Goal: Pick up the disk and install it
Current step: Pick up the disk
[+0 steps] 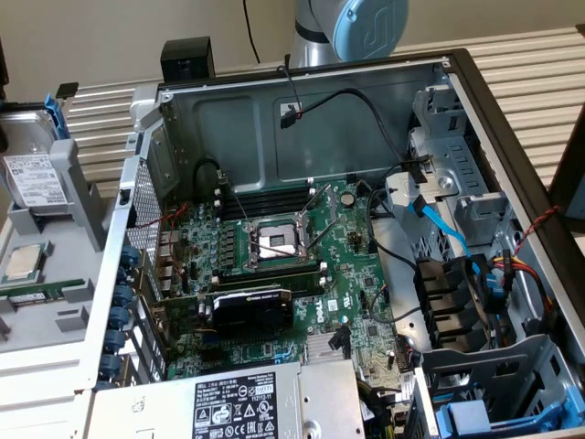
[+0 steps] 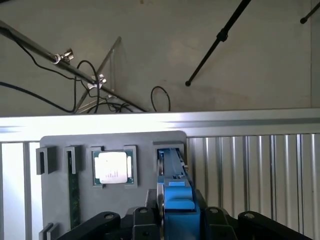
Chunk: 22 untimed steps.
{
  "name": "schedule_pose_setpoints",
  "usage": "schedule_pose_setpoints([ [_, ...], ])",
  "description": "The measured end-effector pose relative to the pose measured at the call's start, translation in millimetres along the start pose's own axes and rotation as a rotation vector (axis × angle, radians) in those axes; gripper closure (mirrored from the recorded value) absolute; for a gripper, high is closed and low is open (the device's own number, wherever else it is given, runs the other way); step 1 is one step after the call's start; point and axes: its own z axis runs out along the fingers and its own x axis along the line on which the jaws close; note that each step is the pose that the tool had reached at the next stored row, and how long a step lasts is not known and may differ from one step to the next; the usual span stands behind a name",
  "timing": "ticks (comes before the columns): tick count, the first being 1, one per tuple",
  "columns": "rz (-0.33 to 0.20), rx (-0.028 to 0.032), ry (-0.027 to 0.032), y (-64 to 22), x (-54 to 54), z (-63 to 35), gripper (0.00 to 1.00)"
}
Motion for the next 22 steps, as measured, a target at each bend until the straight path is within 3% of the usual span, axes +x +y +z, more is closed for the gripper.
schedule_pose_setpoints([
  [9,0.0,0.0003,0.0082,0.1,-0.2,-4.5,0.62],
  [22,-0.039,-0.0001,0.0095,0.1,-0.2,-4.5,0.62],
])
